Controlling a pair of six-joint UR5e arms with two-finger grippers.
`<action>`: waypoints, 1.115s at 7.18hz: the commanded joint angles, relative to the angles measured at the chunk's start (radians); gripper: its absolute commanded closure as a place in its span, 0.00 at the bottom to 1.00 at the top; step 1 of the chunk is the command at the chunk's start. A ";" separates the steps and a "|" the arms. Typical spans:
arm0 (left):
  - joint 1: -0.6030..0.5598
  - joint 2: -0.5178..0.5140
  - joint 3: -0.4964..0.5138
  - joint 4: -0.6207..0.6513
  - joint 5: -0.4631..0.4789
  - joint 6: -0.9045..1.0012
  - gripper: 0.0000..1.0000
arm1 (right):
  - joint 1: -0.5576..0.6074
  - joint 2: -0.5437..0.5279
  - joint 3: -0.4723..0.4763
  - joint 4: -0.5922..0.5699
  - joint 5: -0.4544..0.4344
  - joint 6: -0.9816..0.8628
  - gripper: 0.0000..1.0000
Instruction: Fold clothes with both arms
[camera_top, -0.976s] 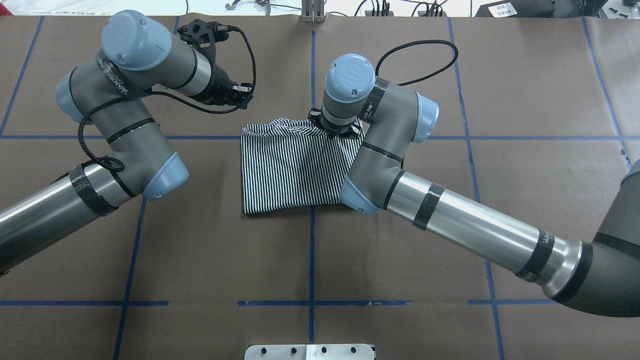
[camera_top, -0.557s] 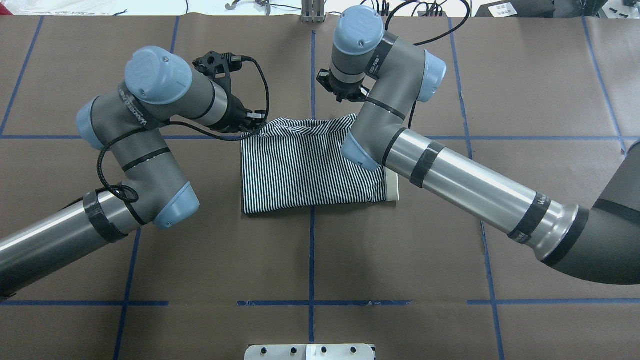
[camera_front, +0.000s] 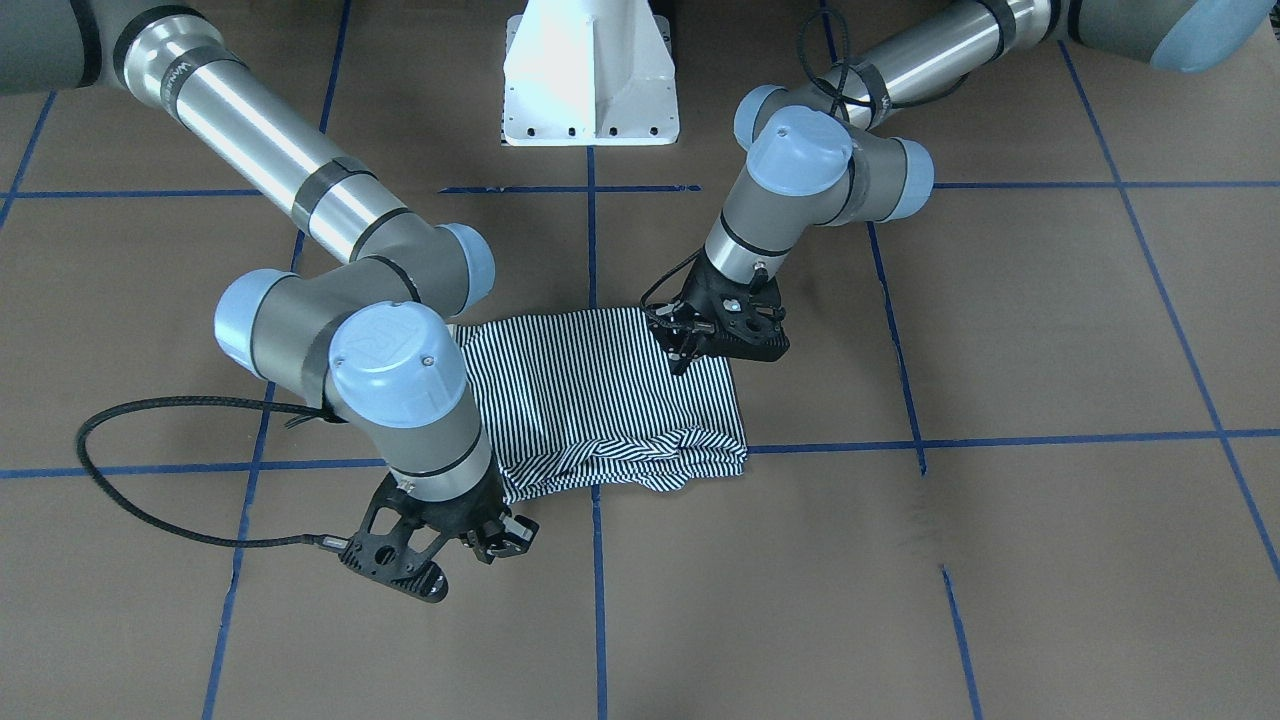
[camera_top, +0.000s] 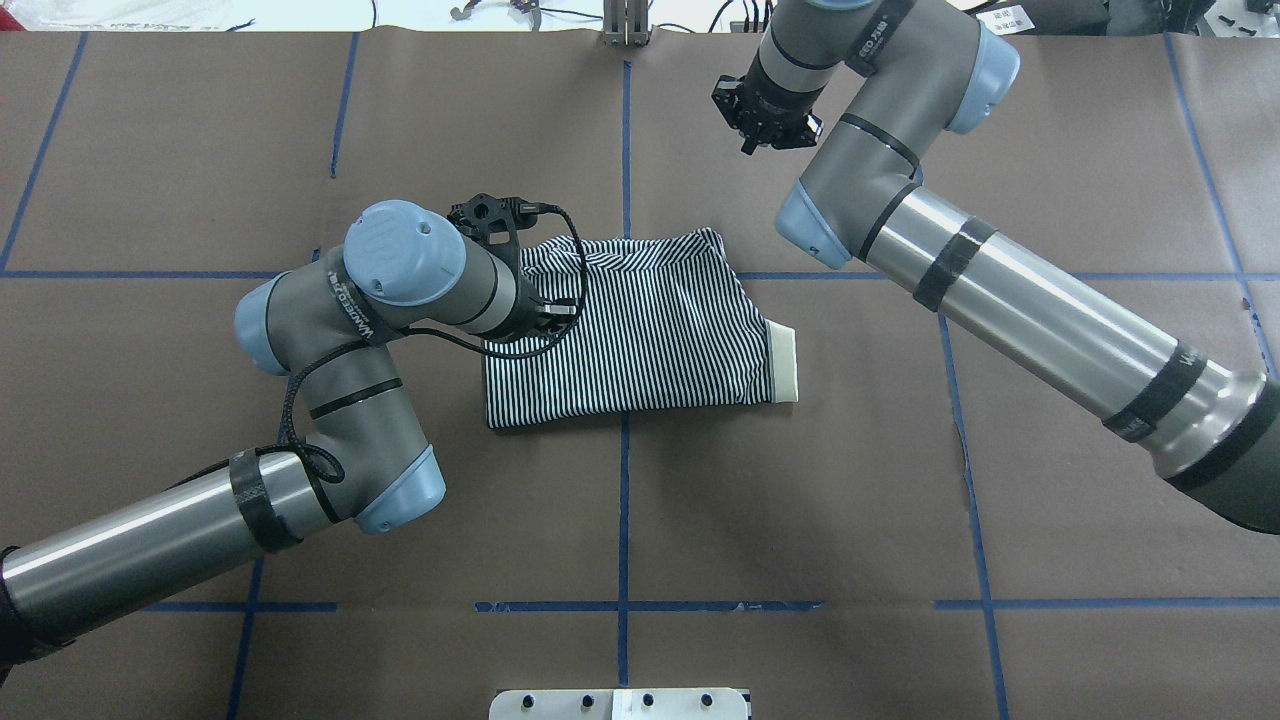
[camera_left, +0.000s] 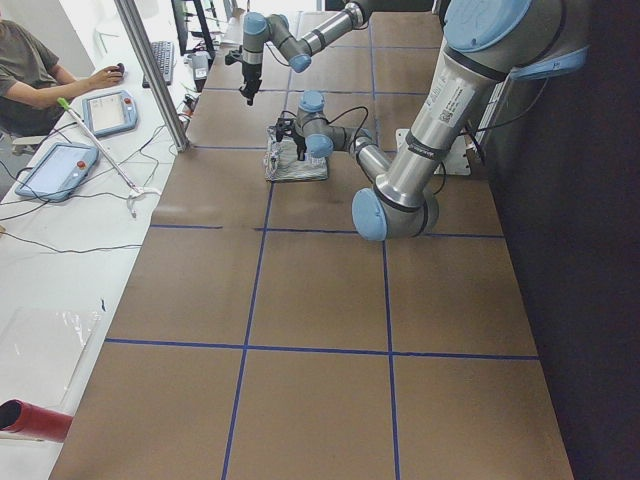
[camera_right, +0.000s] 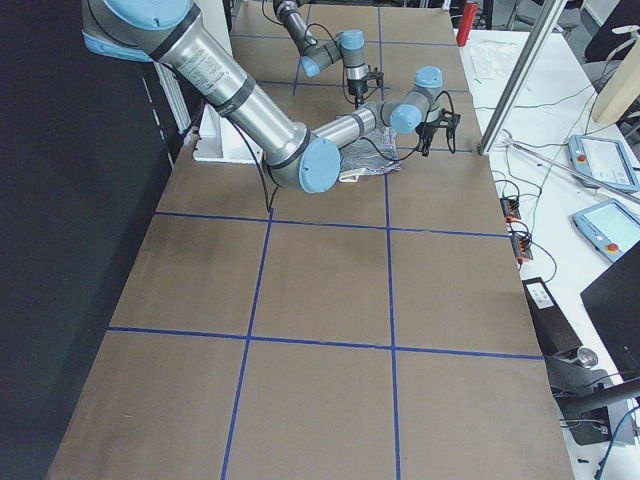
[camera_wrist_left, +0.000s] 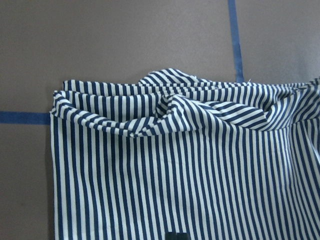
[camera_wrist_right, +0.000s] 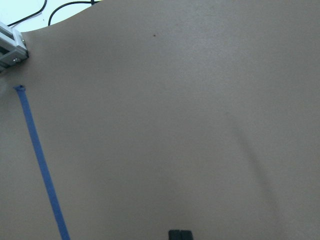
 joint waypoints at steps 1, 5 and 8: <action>-0.001 -0.055 0.091 -0.012 0.050 0.051 1.00 | 0.009 -0.052 0.049 0.003 0.027 -0.007 1.00; -0.160 -0.214 0.387 -0.148 0.049 0.194 1.00 | 0.003 -0.098 0.104 0.003 0.025 -0.005 1.00; -0.266 -0.214 0.440 -0.210 0.038 0.309 1.00 | 0.001 -0.126 0.145 -0.003 0.033 -0.005 1.00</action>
